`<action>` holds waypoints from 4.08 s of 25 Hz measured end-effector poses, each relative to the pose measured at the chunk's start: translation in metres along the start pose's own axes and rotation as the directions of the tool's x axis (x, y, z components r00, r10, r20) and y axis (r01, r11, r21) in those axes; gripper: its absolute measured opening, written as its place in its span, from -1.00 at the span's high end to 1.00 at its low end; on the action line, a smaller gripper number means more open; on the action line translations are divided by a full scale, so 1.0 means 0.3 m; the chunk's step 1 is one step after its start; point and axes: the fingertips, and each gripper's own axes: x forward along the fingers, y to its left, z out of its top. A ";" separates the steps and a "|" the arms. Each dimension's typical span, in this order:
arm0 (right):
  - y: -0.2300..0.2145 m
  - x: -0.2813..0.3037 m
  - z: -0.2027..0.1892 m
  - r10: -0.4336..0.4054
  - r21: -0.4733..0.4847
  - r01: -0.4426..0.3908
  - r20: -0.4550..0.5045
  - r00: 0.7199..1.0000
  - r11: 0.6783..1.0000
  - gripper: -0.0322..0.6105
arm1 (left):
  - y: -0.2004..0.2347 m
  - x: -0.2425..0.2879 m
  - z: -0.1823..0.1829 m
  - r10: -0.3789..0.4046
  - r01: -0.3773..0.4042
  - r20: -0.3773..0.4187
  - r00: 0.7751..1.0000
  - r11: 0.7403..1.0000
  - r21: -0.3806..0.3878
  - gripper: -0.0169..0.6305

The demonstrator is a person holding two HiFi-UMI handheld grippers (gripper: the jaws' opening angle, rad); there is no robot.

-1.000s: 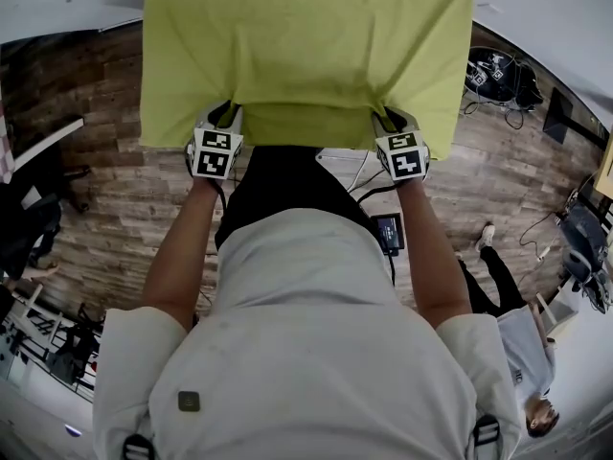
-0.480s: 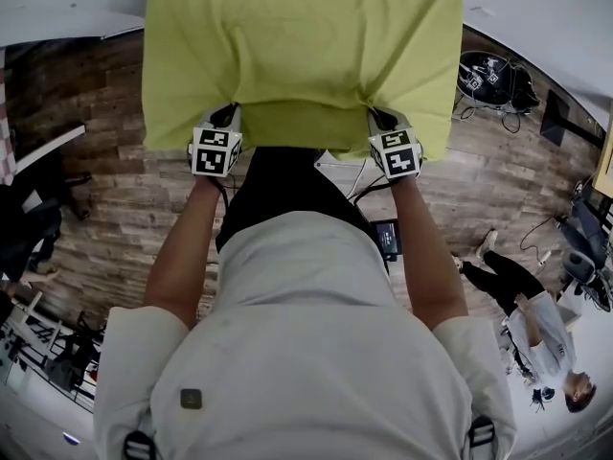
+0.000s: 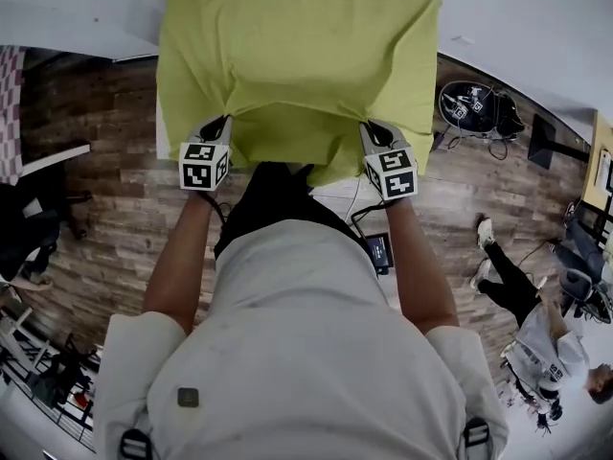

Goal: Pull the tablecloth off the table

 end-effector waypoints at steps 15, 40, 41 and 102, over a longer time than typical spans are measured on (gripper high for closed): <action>0.075 -0.598 0.483 0.011 -0.101 0.037 0.438 0.899 0.994 0.86 | -0.167 -0.556 0.476 0.015 -0.040 0.412 0.911 0.998 0.051 0.93; 0.603 -0.921 0.677 -0.086 -0.087 0.178 0.620 0.780 0.980 0.86 | -0.086 -1.160 0.532 -0.180 0.056 0.601 0.779 0.974 0.219 0.92; 0.637 -0.927 0.672 -0.098 -0.078 0.185 0.622 0.777 0.980 0.86 | -0.072 -1.184 0.516 -0.192 0.063 0.599 0.777 0.971 0.230 0.93; 0.960 -1.787 0.029 0.127 -0.252 0.086 0.717 0.685 0.964 0.86 | -0.972 -1.746 -0.033 -0.127 -0.046 0.678 0.724 0.972 0.231 0.92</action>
